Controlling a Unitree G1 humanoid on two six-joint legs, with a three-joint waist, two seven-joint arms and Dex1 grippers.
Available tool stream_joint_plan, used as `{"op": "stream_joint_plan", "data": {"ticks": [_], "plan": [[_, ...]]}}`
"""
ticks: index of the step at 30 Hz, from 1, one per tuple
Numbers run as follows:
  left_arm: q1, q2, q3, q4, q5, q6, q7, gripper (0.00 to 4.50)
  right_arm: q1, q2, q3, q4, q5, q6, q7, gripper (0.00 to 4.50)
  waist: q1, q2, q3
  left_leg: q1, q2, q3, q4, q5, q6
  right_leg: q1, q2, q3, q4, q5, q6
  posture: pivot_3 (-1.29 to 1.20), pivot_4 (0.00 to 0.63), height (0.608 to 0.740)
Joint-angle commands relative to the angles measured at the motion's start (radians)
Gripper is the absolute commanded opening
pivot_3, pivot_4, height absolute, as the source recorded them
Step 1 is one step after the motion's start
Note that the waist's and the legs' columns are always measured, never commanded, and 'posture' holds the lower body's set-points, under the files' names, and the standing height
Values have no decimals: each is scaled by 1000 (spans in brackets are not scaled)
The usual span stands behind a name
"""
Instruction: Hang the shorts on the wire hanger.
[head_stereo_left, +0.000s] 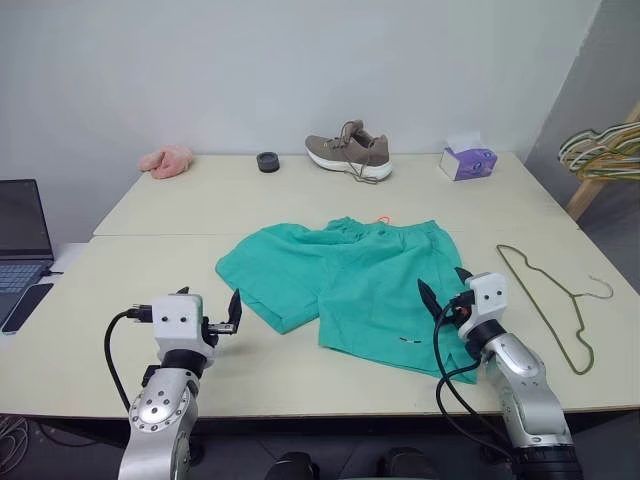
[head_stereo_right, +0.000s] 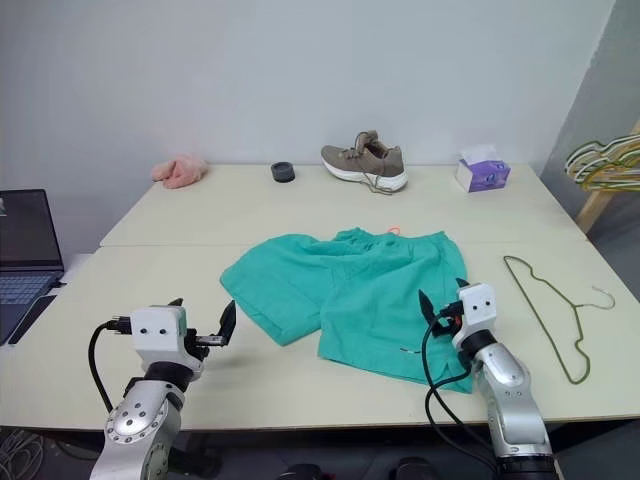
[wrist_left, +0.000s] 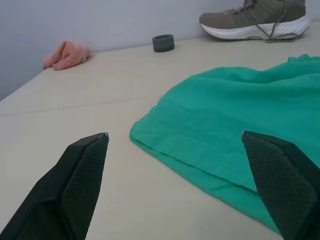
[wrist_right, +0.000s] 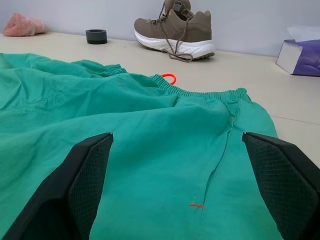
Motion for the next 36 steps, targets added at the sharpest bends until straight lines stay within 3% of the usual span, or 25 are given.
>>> {"op": "stream_joint_plan", "data": {"ticks": [1,11,20,28,36], "plan": [[-1,14,-16,-57,-29,-9,-36,4500,-5,-5,-6,-24,16,-28,13,4420,0,0,0,0,0,0,0,0,0,0,0,0,0,0,0,-25,0,740],[-16,73,-92,-76,-96,39,-171,4500,18,-48,-21,-73,64,-1,83,4420,-6,0,0,0,0,1,0,0,0,0,0,1,0,0,0,-91,0,740],[-91,161,-167,-56,-166,88,-319,4500,140,-198,-74,-187,179,103,219,4420,-21,2,1,1,0,4,0,0,0,0,0,4,0,0,1,-188,0,740],[-116,338,-118,-126,-363,241,-518,4500,259,-307,-129,-245,250,238,280,4420,-75,3,2,2,1,6,0,0,1,0,1,7,0,0,1,-221,0,740],[-62,547,26,-172,-566,360,-683,4500,277,-329,-124,-269,336,399,310,4420,-103,4,4,4,3,9,-1,-1,0,0,3,10,1,-1,0,-203,0,740]]}}
